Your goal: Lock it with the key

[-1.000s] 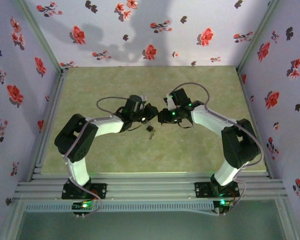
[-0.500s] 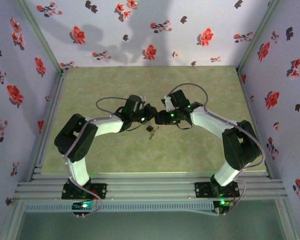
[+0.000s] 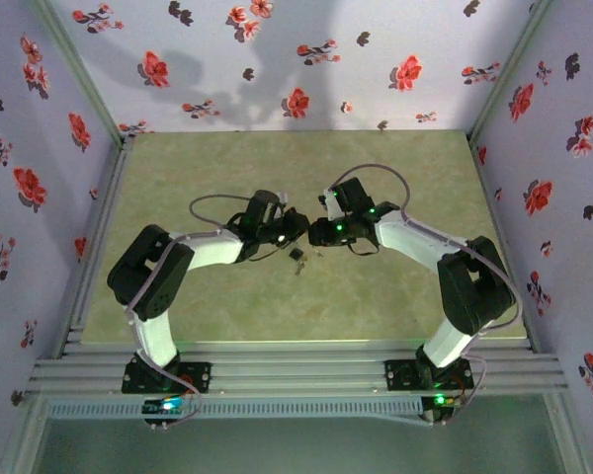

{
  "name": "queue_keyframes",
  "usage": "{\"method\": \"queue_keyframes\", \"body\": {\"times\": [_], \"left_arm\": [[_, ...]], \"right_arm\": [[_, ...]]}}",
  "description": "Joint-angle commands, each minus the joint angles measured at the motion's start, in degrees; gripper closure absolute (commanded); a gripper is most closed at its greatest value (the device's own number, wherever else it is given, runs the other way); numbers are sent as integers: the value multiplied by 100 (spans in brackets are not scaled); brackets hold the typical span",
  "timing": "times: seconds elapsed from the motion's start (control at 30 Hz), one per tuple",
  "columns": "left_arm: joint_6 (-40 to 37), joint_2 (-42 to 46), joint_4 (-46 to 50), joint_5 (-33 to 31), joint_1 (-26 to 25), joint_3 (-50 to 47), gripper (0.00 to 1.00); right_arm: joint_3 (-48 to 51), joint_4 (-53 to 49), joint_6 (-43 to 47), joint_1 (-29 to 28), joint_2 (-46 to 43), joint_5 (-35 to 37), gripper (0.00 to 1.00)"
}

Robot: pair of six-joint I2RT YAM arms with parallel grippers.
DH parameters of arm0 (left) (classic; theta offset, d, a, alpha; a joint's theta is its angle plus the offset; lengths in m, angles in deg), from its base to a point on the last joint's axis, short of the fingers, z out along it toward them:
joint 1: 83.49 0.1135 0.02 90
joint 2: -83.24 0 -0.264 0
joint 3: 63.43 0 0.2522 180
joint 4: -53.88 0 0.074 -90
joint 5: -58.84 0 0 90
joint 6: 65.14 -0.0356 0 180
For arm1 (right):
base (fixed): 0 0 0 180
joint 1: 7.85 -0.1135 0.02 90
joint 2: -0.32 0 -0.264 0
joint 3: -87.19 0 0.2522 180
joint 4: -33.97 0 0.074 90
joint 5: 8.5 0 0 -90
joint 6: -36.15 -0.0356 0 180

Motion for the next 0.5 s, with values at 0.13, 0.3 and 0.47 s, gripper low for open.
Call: {"method": "queue_keyframes", "body": {"times": [0.13, 0.3, 0.47], "left_arm": [[201, 239, -309, 222, 11, -180, 100], [234, 275, -323, 222, 13, -188, 100], [365, 318, -422, 177, 13, -215, 100]], "right_arm": [[-43, 83, 108, -62, 156, 113, 69], [-30, 98, 117, -104, 166, 113, 68], [22, 168, 128, -147, 162, 115, 67]]}}
